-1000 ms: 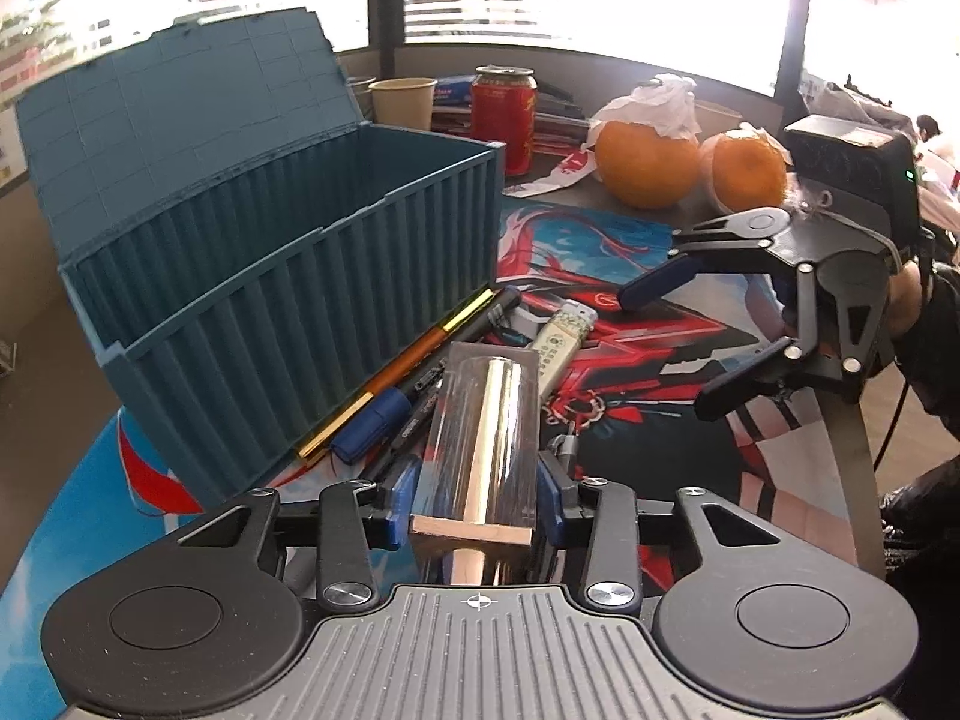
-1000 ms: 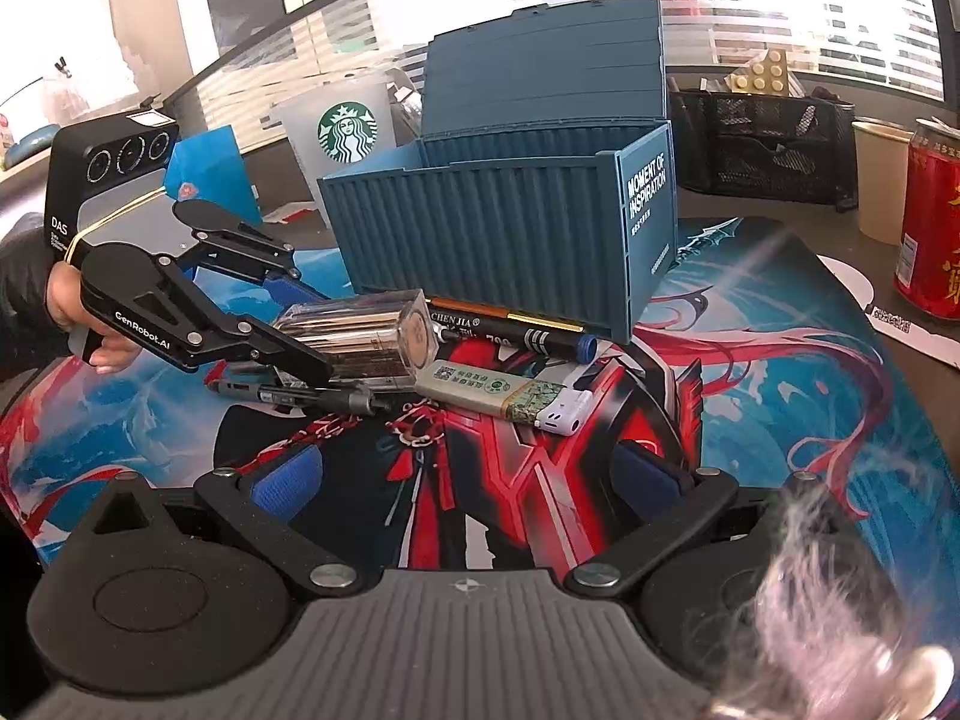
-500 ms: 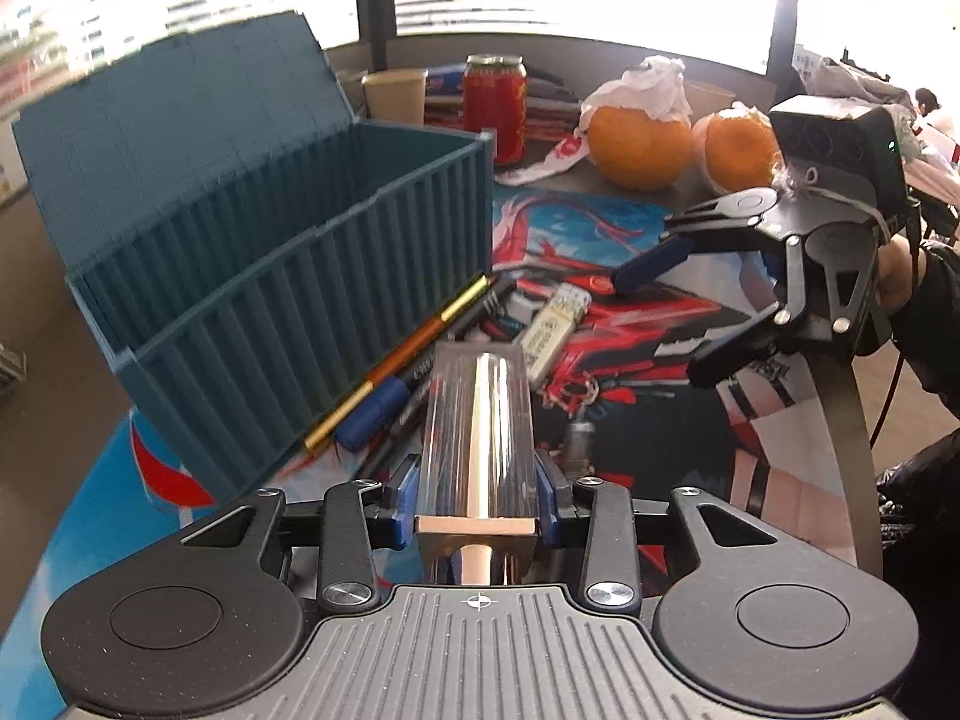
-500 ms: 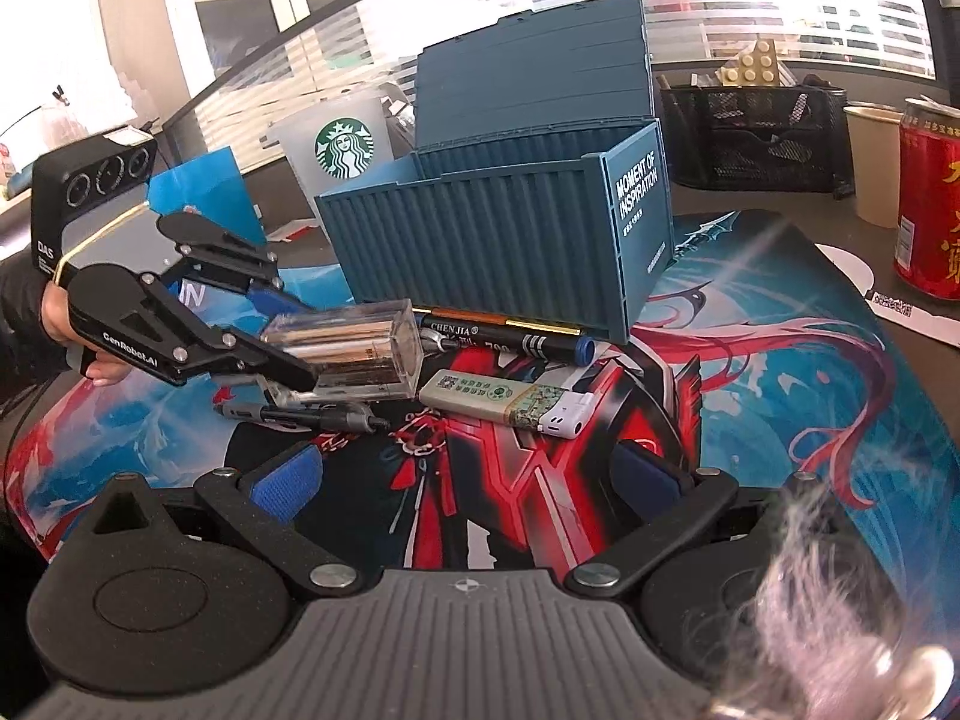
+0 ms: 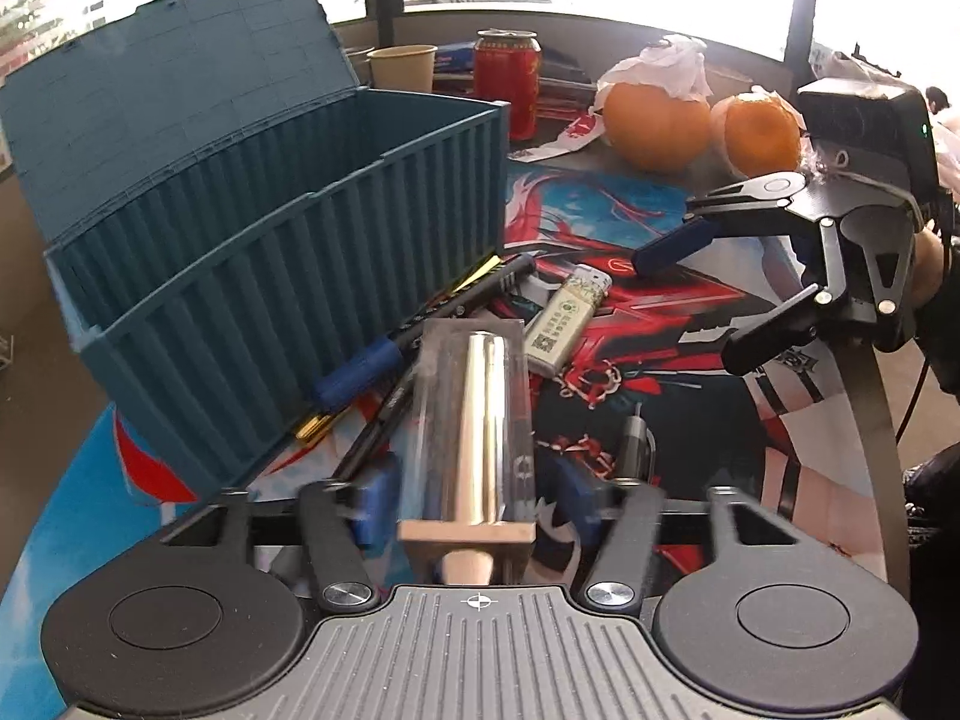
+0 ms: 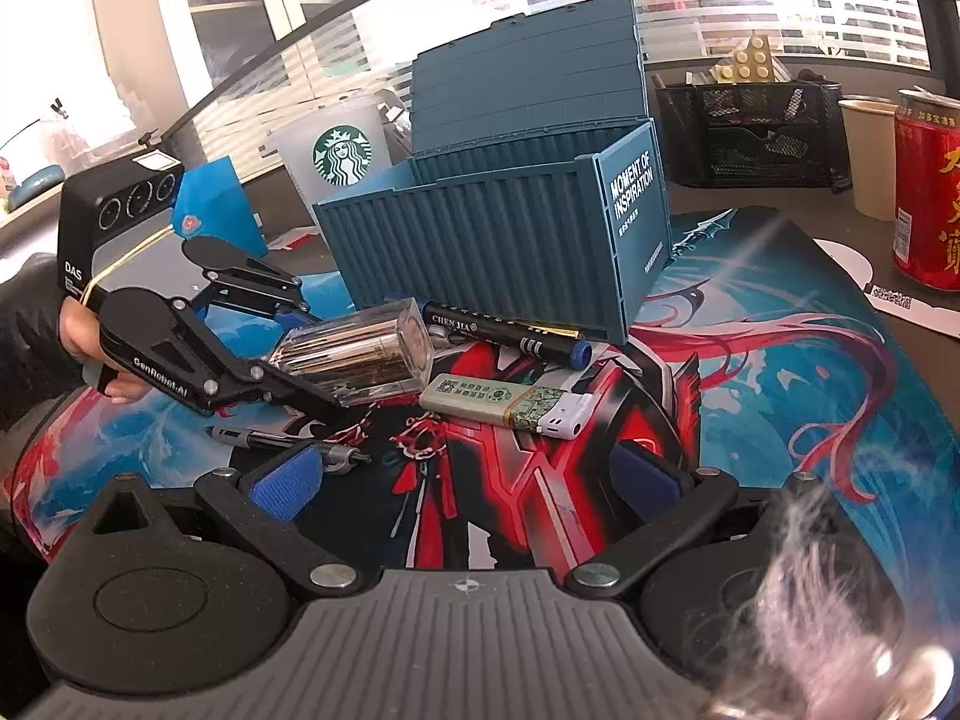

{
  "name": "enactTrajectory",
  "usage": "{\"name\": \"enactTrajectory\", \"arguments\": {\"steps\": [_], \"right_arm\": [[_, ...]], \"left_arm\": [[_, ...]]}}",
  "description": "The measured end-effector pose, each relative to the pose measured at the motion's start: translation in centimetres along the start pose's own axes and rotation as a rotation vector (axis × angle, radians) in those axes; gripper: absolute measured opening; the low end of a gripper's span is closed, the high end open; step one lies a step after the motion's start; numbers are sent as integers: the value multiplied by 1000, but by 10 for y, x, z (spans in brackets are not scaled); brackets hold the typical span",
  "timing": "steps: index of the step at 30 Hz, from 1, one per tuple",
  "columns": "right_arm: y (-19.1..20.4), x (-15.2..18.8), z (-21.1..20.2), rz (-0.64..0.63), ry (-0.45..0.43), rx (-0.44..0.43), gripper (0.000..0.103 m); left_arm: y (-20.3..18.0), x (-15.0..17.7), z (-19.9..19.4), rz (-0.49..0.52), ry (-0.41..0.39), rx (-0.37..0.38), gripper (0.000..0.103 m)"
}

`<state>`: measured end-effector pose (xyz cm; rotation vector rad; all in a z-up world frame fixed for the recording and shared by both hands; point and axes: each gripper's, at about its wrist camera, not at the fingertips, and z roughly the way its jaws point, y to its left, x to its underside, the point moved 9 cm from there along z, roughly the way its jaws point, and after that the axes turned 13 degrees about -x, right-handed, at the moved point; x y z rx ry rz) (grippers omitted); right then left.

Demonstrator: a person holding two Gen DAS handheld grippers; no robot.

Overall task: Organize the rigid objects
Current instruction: 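Lift the glass cylinder bottle with the left tool toward the teal box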

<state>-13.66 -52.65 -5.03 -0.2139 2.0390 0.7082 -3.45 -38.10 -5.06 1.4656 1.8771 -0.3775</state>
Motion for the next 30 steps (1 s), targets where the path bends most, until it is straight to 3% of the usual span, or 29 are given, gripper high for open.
{"name": "enactTrajectory", "arguments": {"steps": [2, 3, 4, 22, 30], "right_arm": [[-1, 0, 0, 6, -4, -3, 103], [-1, 0, -1, 9, -7, -4, 103], [-1, 0, -2, 13, -11, -5, 103], [-3, -2, -6, 47, -35, -25, 103], [-3, -2, -5, 48, -36, -26, 103]], "left_arm": [[-3, -2, 1, -20, -22, -5, 54], [-3, -2, 0, -21, -36, -19, 37], [-4, -3, -1, -29, -41, -15, 35], [-2, -16, -38, 16, -66, -63, 35], [3, -47, -66, 60, -128, -95, 36]]}}
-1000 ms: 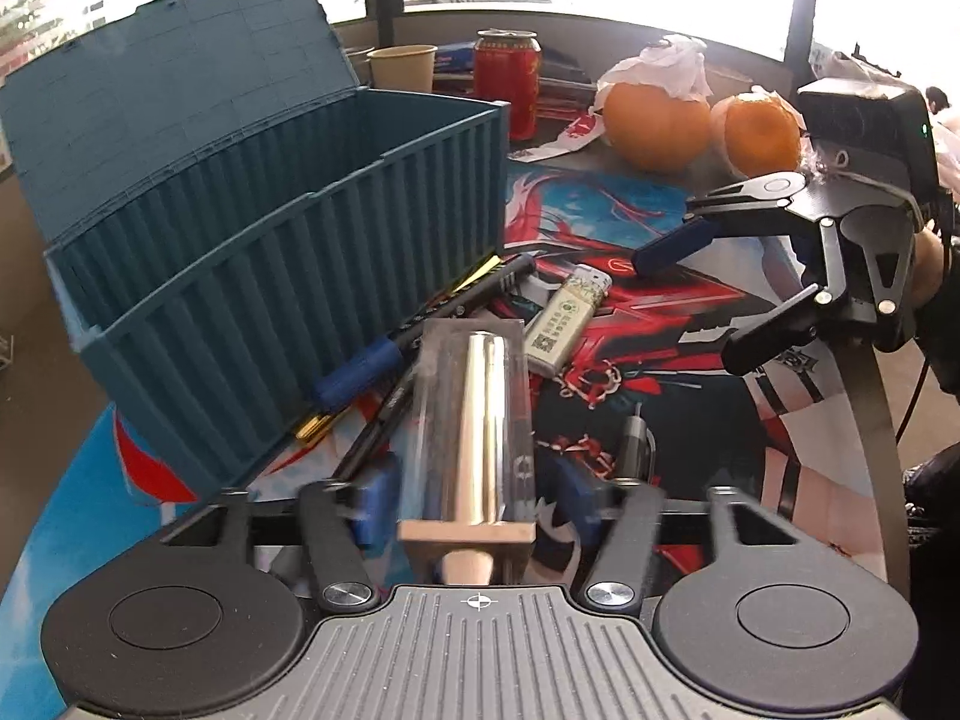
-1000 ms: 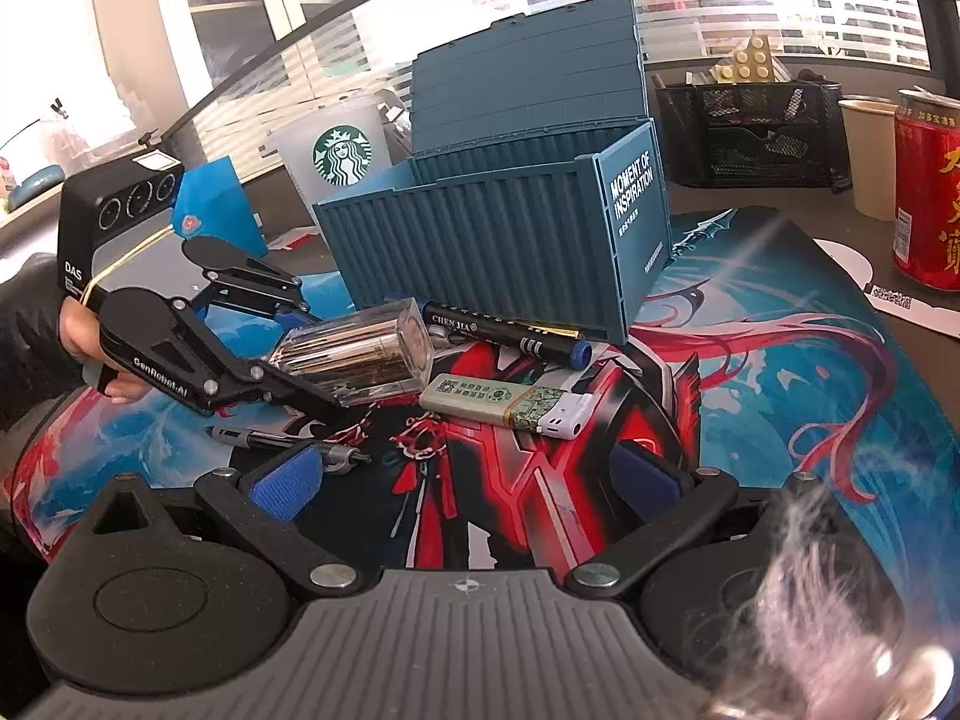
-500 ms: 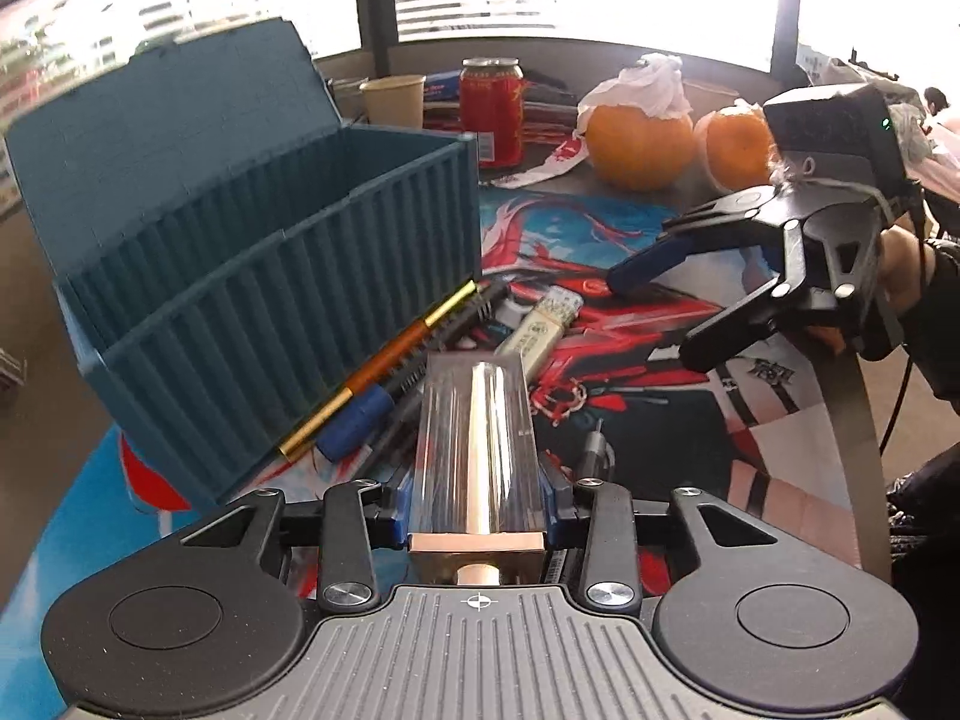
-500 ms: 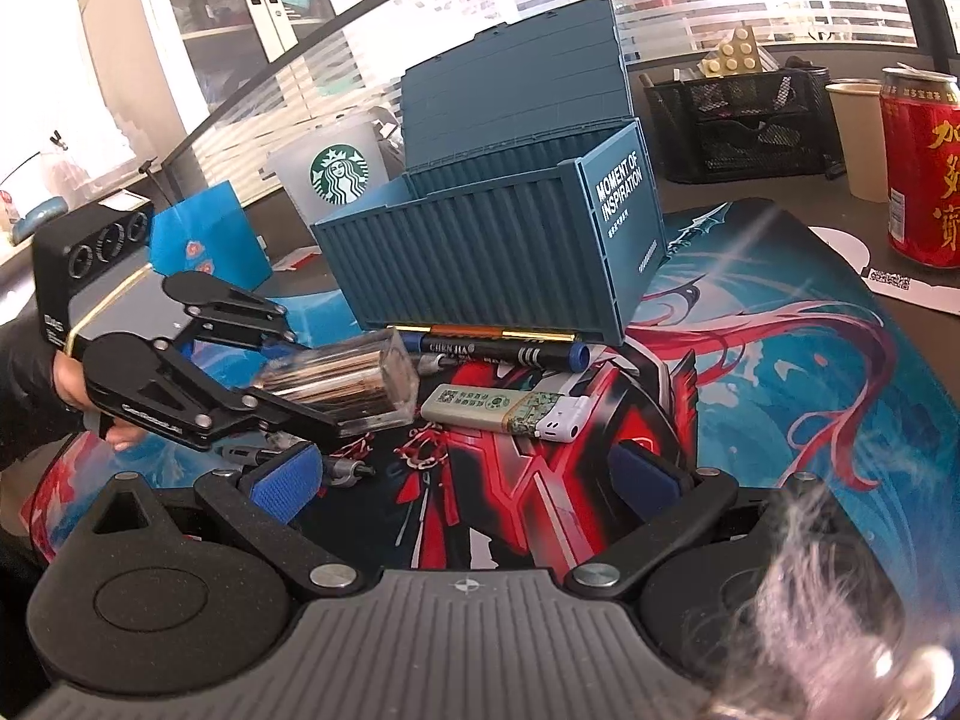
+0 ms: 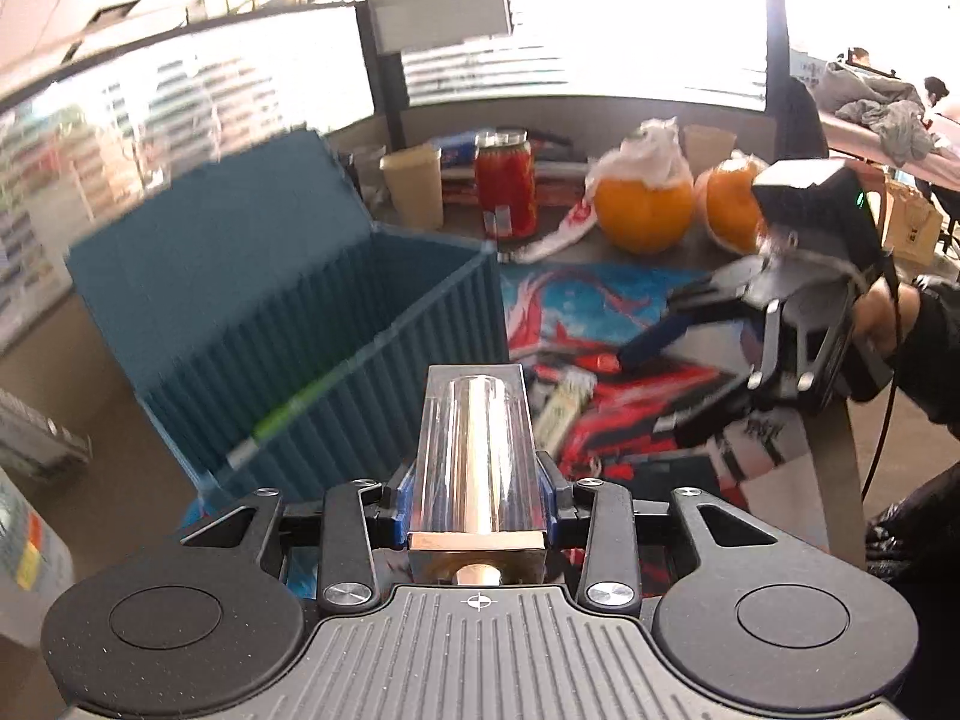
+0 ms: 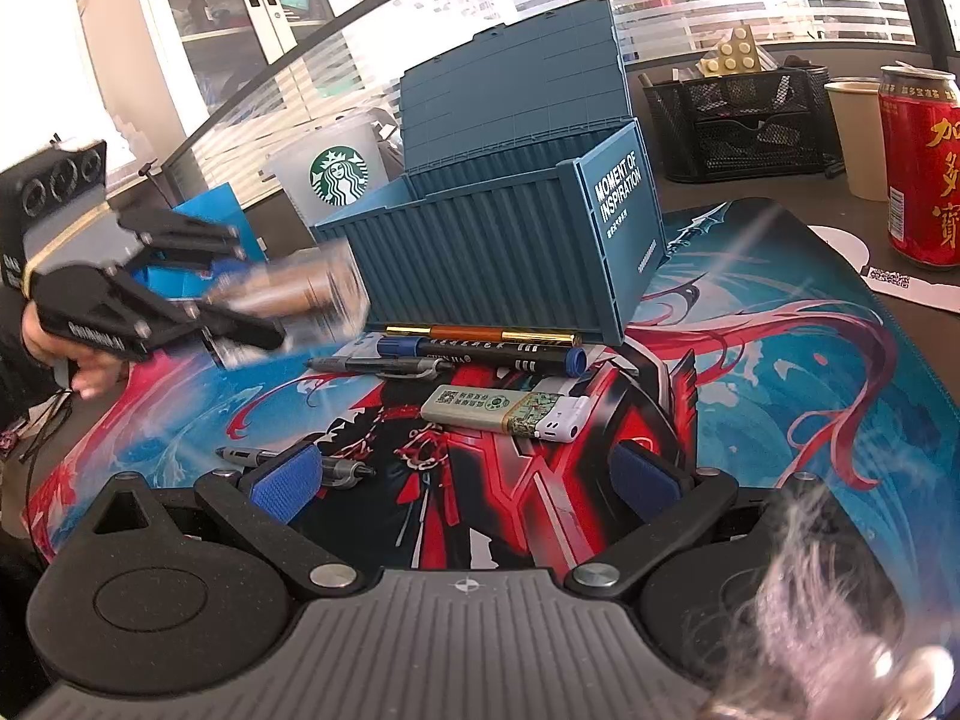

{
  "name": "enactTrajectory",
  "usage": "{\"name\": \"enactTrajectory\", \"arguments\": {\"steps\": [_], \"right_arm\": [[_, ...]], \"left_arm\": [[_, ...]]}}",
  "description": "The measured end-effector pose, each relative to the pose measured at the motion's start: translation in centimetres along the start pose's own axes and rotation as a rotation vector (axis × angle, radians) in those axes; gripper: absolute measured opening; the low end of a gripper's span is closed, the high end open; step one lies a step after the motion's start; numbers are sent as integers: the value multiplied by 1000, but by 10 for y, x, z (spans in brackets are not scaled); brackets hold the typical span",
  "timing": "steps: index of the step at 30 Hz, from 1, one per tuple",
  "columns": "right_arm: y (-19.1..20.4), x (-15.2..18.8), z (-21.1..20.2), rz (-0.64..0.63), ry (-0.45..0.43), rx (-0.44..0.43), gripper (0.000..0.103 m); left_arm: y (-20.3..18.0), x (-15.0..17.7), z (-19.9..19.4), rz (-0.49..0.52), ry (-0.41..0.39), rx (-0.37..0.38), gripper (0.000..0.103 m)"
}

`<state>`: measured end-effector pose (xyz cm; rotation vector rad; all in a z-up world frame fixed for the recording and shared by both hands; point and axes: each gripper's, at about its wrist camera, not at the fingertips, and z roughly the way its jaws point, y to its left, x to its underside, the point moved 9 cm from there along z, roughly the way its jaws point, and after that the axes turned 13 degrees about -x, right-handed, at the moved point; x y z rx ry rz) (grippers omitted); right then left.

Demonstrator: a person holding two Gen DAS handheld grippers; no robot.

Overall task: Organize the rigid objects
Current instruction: 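Lift the glass cylinder bottle with the left tool toward the teal box, then lower the glass bottle into the teal box and open the left tool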

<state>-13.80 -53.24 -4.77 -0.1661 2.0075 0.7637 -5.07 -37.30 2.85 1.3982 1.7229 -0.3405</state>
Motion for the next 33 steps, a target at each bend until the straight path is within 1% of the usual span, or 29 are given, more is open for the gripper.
{"name": "enactTrajectory", "arguments": {"steps": [6, 12, 18, 22, 25, 33], "right_arm": [[0, 0, -1, 7, -6, -2, 103], [-1, 0, -2, 24, -18, -12, 103], [-2, 0, -4, 38, -29, -20, 103], [-2, -1, -4, 42, -32, -21, 103], [-3, -1, -5, 45, -36, -21, 103], [-3, -1, -5, 52, -41, -23, 103]], "left_arm": [[17, -33, -8, 35, -40, -36, 36], [32, -55, -4, 55, -48, -54, 36], [44, -66, 4, 58, -53, -61, 36], [49, -66, 17, 58, -42, -55, 36], [53, -70, 20, 29, -57, -43, 36], [64, -88, 26, 21, -81, -44, 36]]}}
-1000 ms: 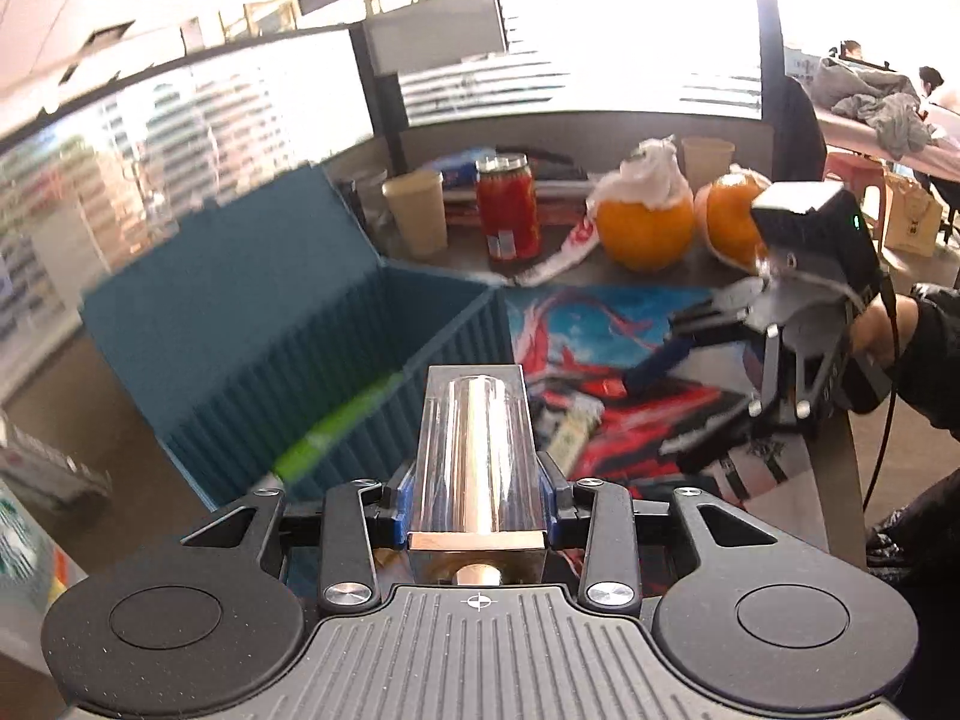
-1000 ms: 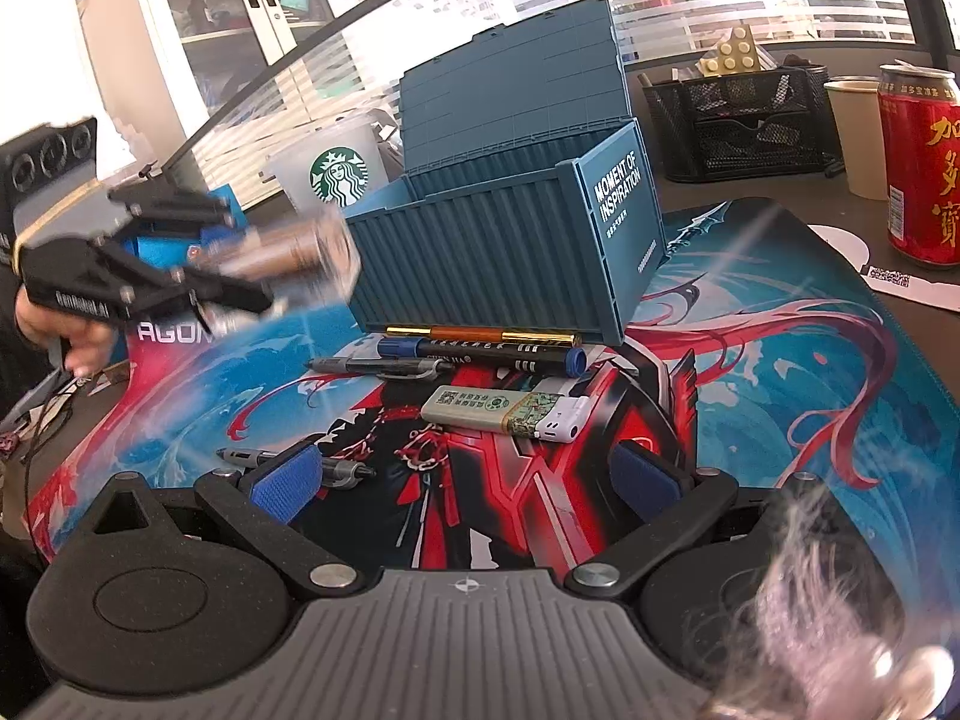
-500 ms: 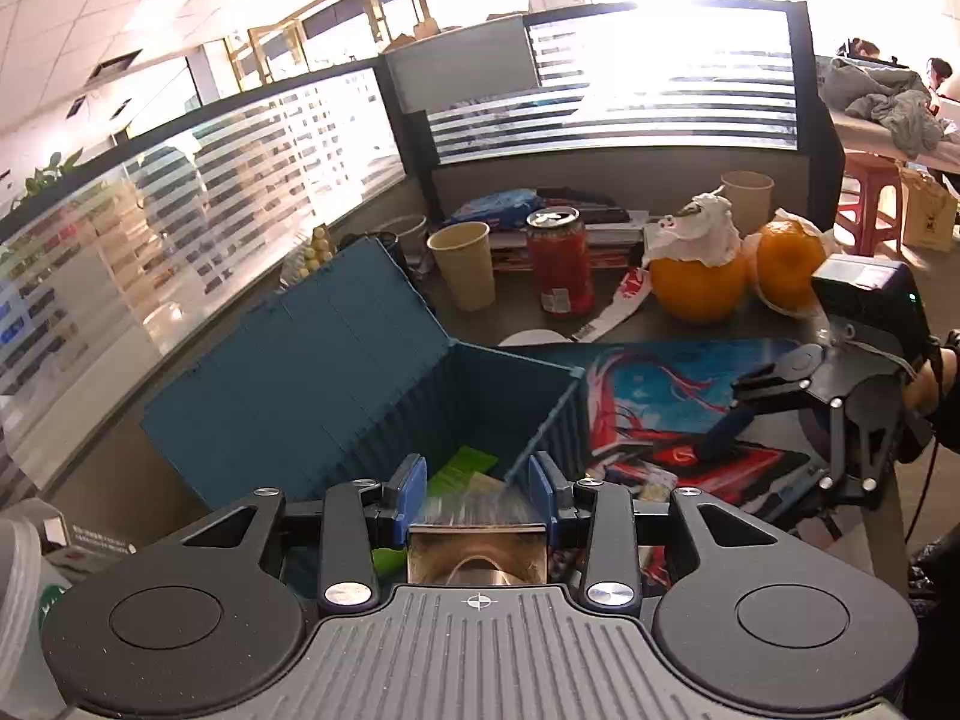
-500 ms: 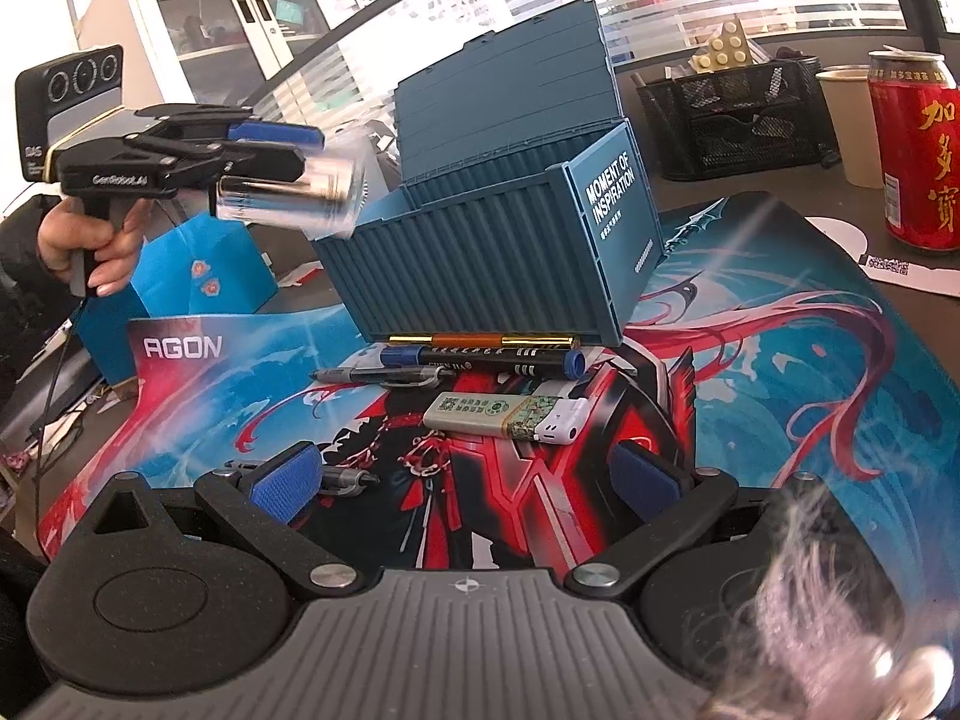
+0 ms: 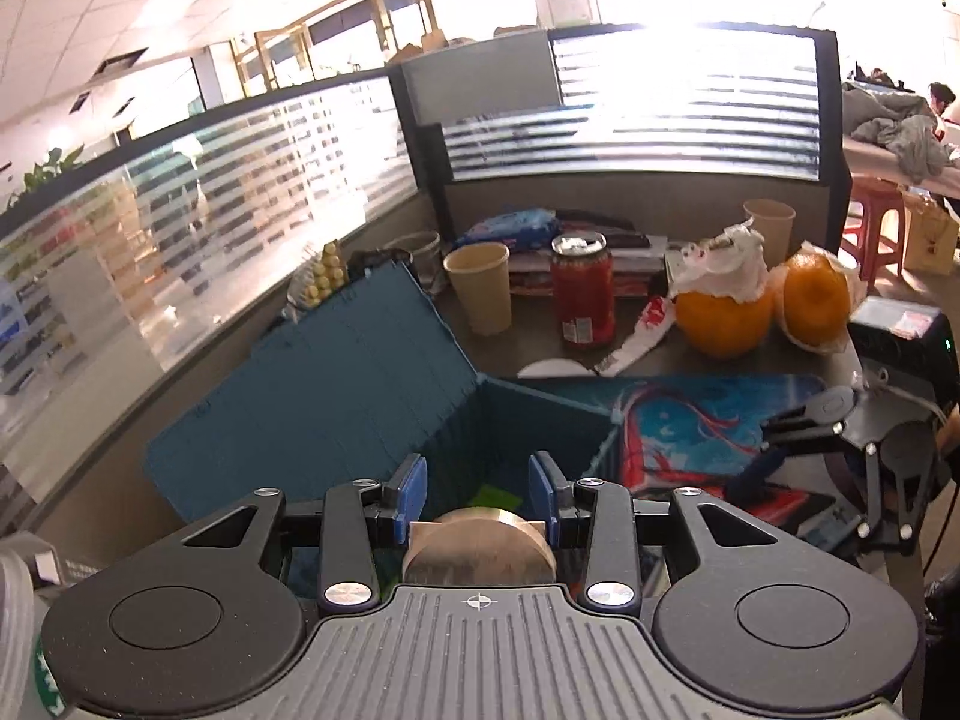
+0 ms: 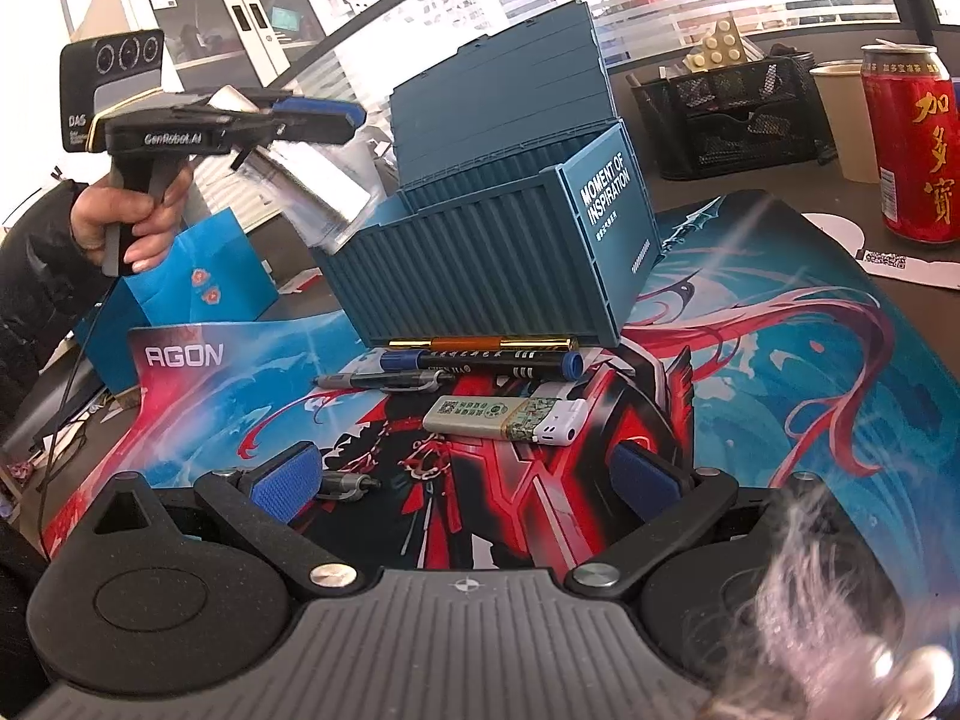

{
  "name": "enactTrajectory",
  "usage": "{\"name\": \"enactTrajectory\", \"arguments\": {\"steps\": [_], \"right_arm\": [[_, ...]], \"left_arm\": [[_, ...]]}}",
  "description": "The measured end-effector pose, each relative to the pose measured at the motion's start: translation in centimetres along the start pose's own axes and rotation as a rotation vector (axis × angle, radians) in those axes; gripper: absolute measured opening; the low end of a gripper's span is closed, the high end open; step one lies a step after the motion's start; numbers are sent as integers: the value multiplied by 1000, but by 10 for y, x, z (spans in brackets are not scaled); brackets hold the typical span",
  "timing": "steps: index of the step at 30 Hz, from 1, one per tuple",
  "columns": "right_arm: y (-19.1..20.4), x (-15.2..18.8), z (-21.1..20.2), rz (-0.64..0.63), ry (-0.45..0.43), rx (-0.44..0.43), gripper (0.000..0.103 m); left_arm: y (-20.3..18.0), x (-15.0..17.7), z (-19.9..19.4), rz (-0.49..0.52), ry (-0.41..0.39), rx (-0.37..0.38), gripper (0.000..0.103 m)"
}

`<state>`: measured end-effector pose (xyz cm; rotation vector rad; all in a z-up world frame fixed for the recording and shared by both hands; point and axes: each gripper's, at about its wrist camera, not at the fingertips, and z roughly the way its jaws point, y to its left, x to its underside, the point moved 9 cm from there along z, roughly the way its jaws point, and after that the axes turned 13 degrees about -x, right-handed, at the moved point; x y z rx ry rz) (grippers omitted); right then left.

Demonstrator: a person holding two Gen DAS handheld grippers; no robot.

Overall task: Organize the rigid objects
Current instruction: 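Lower the glass bottle into the teal box and open the left tool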

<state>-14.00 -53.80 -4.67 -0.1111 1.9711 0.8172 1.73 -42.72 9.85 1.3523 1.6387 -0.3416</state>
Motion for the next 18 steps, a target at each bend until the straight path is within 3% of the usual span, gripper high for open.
{"name": "enactTrajectory", "arguments": {"steps": [8, 18], "right_arm": [[0, 0, 0, 6, -6, -1, 103], [-1, -1, -2, 16, -17, 3, 103]], "left_arm": [[-2, -13, 34, -23, -2, 35, 36], [-19, -5, 84, -73, 33, 96, 36]]}}
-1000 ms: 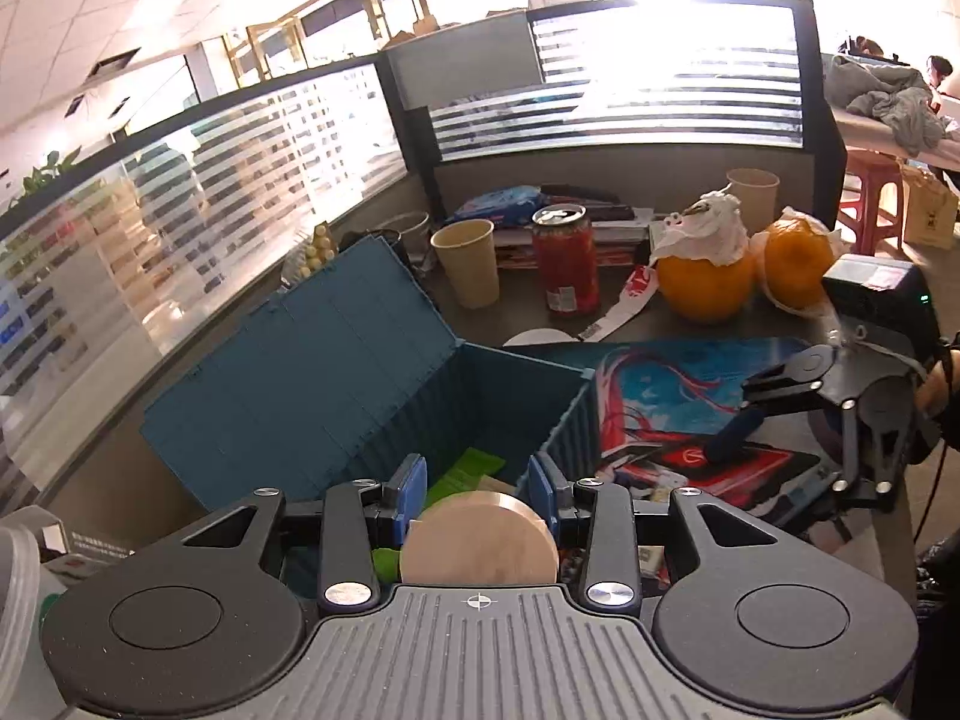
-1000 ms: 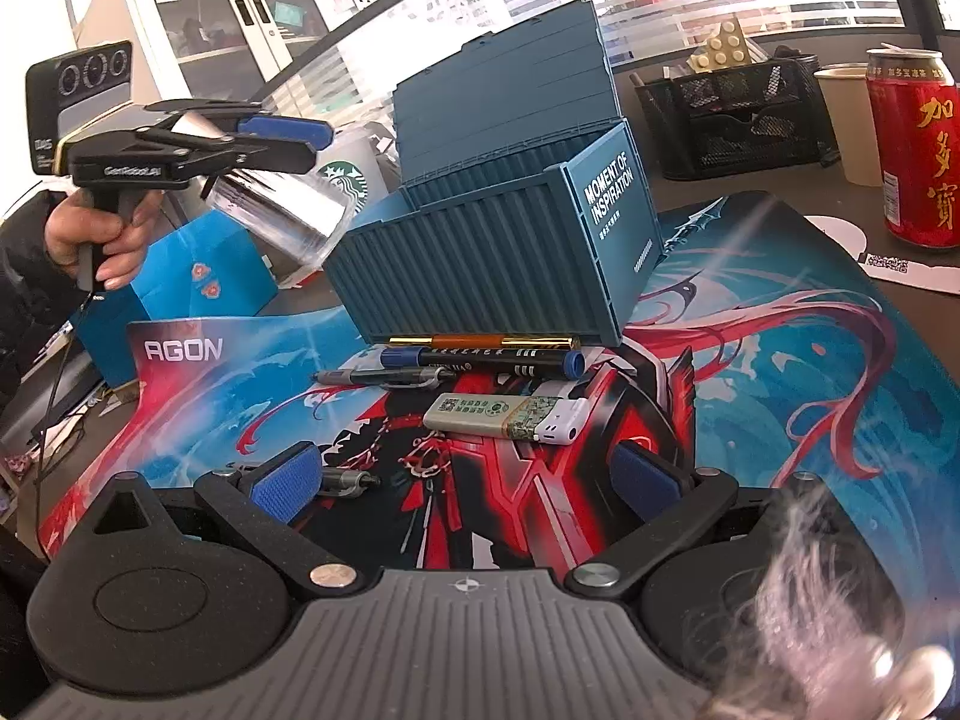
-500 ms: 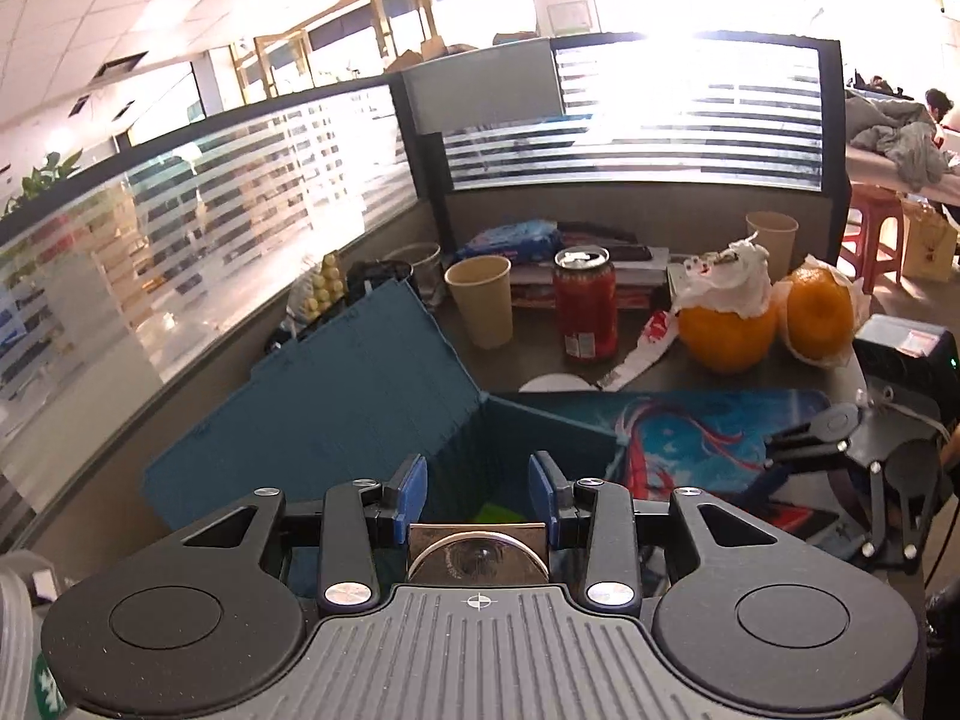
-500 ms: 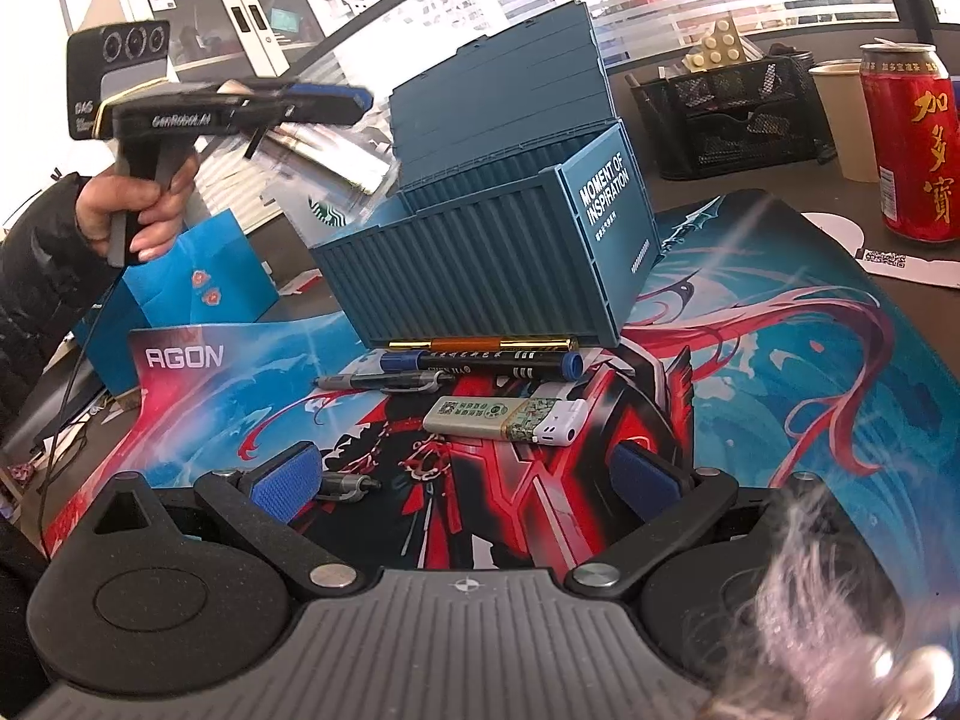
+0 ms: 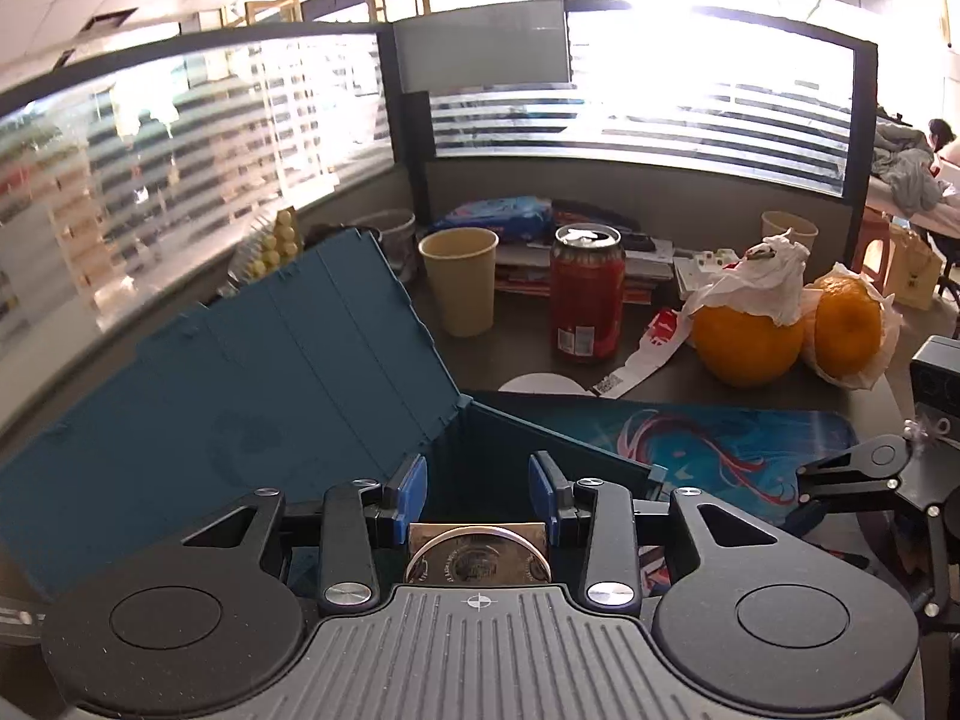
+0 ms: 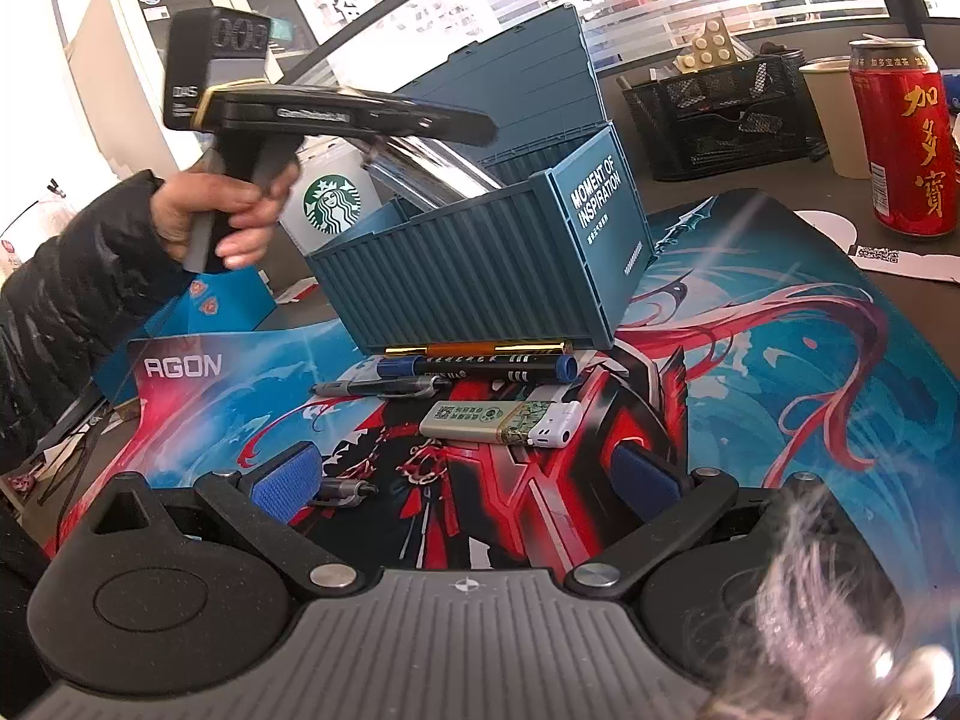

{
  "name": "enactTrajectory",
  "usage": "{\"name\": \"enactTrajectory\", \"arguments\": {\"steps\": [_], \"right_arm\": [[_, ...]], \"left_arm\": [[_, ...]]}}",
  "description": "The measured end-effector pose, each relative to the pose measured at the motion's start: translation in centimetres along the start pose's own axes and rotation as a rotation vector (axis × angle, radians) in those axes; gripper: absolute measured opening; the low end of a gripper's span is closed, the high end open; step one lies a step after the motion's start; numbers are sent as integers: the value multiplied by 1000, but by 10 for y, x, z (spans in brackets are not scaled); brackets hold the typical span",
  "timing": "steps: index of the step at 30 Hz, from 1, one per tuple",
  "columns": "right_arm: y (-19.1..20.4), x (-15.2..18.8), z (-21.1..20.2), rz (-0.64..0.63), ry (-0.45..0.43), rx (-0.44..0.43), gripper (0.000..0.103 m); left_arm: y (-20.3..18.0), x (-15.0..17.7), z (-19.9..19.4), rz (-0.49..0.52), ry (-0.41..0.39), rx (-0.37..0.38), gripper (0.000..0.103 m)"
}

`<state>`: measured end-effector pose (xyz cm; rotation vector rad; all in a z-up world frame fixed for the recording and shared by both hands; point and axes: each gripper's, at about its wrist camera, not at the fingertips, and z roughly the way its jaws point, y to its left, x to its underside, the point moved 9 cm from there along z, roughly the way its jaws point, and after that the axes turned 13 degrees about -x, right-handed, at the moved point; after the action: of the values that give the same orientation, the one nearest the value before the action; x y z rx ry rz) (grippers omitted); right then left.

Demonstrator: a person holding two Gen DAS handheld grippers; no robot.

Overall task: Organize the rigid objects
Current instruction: 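Lower the glass bottle into the teal box and open the left tool, then withdraw the left tool from the box back over the pens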

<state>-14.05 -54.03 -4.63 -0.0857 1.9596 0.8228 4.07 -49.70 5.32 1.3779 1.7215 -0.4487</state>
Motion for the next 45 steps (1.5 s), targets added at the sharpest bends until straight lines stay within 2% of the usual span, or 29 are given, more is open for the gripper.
{"name": "enactTrajectory", "arguments": {"steps": [5, 14, 23, 26, 27, 28, 29, 31, 33, 37, 42, 45], "right_arm": [[0, 0, 0, -2, 1, 1, 103], [0, 0, 0, 1, -1, -1, 103], [-1, -1, -1, 12, -9, -3, 103], [-1, -1, -1, 18, -14, -7, 103], [-2, -1, -2, 20, -16, -8, 103], [-2, -1, -2, 24, -18, -10, 103], [-2, -1, -2, 28, -21, -13, 103], [-3, -1, -3, 36, -28, -16, 103], [-3, -2, -3, 37, -28, -16, 103], [-3, -2, -3, 43, -33, -19, 103], [-4, -2, -4, 56, -43, -26, 103], [-5, -2, -5, 66, -50, -34, 103]], "left_arm": [[-3, 5, 12, -7, 13, 17, 36], [-1, 20, 23, 10, 61, -12, 36], [17, 22, 6, -31, 52, -52, 42], [13, 29, -6, -16, 57, -66, 62], [10, 32, -13, -10, 52, -68, 72], [7, 33, -19, -2, 44, -70, 79], [6, 34, -26, 3, 31, -90, 80], [2, 35, -40, 14, 14, -106, 99], [-2, 36, -54, 20, -12, -116, 101], [-4, 39, -74, 32, -21, -193, 102], [-2, 46, -93, -27, -8, -291, 103], [-10, 53, -102, -42, 8, -286, 103]]}}
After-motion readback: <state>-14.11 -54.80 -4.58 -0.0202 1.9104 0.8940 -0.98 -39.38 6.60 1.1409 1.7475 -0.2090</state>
